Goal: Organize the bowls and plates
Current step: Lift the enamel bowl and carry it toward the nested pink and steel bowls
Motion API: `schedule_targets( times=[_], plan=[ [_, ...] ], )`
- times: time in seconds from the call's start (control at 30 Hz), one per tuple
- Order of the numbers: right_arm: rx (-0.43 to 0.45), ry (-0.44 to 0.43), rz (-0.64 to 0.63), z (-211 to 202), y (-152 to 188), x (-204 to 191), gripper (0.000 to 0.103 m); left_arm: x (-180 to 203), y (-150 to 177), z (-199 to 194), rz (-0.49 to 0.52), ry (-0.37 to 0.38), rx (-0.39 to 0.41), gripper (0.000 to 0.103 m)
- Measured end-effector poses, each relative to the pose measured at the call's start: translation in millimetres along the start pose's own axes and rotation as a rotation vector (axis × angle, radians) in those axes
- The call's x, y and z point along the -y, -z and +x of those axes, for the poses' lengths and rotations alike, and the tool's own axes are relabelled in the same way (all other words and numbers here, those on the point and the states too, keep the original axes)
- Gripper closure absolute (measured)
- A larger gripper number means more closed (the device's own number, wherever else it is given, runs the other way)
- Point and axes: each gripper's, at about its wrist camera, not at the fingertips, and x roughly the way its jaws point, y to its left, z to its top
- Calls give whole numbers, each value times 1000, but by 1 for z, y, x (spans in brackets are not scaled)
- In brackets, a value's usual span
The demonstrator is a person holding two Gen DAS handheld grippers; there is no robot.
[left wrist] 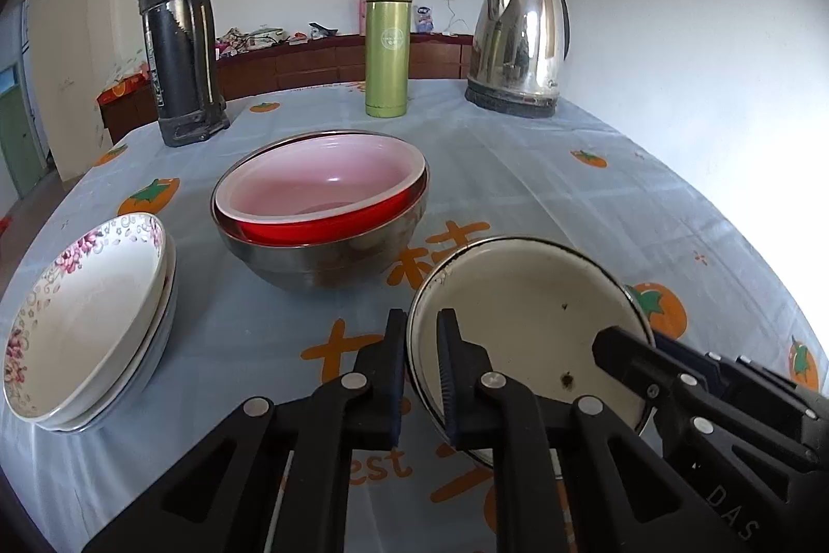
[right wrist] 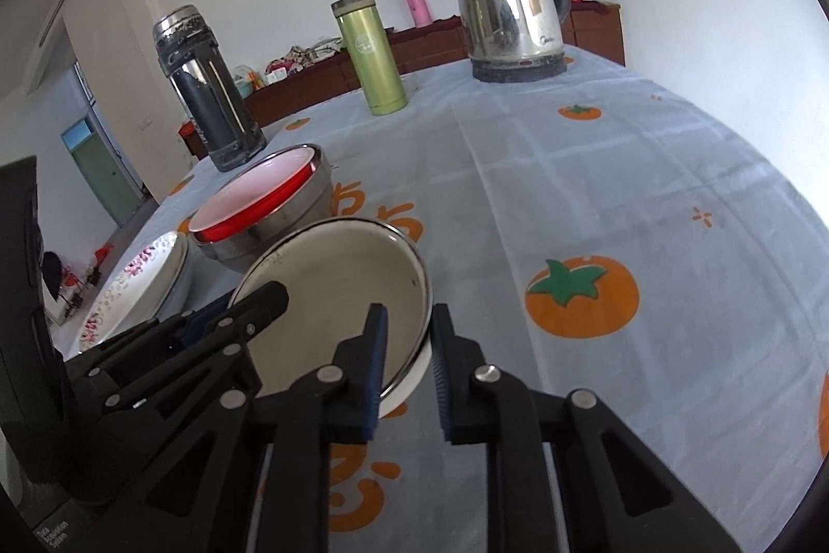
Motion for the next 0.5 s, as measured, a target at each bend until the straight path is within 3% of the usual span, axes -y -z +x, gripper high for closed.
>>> schedule_targets(
  times=[0.2,0.5],
  plan=[
    [38,9,1,-9,1,-3,87,-3,2,-6,-46,18,16,90],
    [67,19,33,-19,5,0,87,5,5,-17,-30,25,43,90]
  ],
)
